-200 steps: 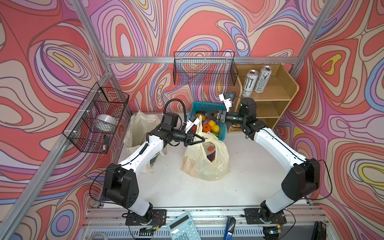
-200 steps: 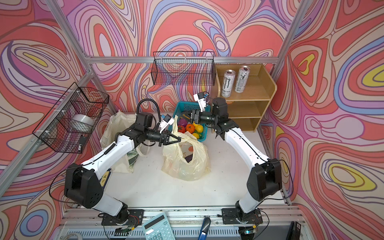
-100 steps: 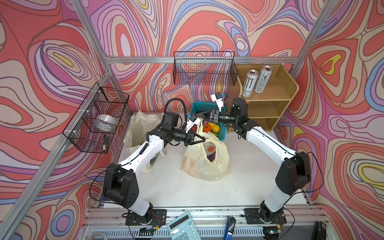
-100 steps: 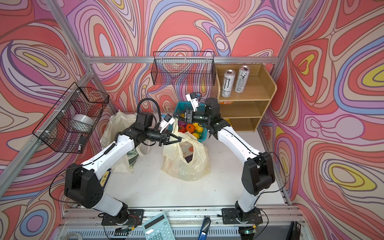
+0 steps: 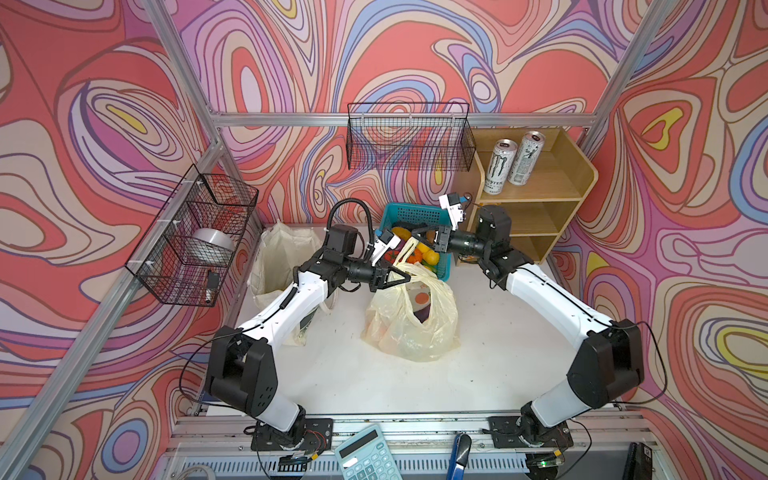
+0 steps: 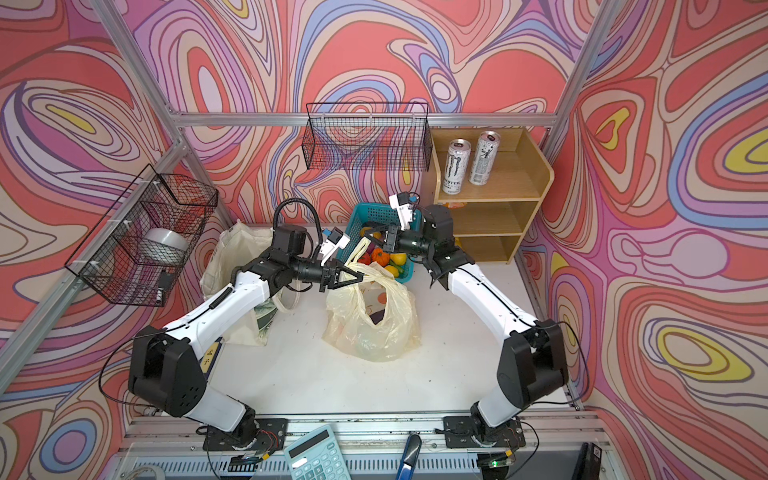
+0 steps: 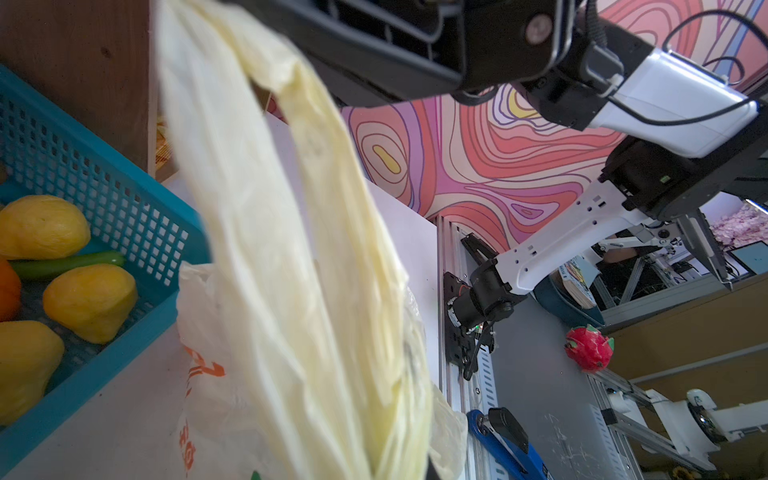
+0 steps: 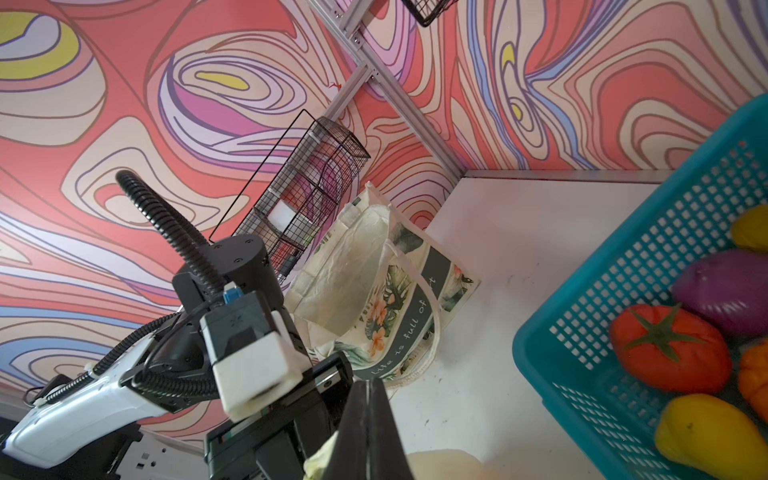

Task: Place the mixed food into the grocery bags and tie them
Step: 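Release the twisted handles with the right gripper and lift it away while the left holds, then lower the right gripper to the twisted handles and grasp them below the left gripper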

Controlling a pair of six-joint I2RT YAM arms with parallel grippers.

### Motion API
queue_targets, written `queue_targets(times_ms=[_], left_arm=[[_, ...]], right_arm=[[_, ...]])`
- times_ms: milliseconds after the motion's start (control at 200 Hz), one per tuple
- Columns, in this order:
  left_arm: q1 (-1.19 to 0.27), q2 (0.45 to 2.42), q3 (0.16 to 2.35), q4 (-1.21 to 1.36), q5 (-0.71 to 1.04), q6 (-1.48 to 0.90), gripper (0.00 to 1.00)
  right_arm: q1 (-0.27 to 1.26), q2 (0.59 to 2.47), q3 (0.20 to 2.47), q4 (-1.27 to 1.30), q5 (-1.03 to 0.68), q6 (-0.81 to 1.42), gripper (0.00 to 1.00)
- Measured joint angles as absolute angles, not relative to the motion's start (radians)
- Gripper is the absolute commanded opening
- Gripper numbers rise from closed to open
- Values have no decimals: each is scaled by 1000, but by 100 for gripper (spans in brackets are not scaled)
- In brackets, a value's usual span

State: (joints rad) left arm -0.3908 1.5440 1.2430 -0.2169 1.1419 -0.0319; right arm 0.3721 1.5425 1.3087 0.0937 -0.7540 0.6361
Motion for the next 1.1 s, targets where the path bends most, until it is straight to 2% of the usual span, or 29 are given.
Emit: queue_targets(times_ms=[311, 461, 496, 571, 866, 1102], left_arm=[[-389, 1517, 1152, -38, 1102, -129, 6], [-382, 1515, 1135, 15, 1098, -170, 13], [-379, 1515, 1135, 21, 1098, -177, 11], [-374, 1515, 1135, 32, 1099, -189, 0], [-371, 1515, 1134, 51, 1103, -207, 0], [-384, 1514, 1125, 40, 1127, -215, 0]], right_arm=[[375, 1384, 1129, 96, -630, 641, 0], [381, 1324, 1060, 97, -585, 649, 0], [387, 1310, 1047, 95, -573, 649, 0], [408, 1277, 1020, 84, -545, 647, 0], [612, 1157, 897, 22, -406, 620, 0], [622, 1159, 780, 93, -258, 622, 0]])
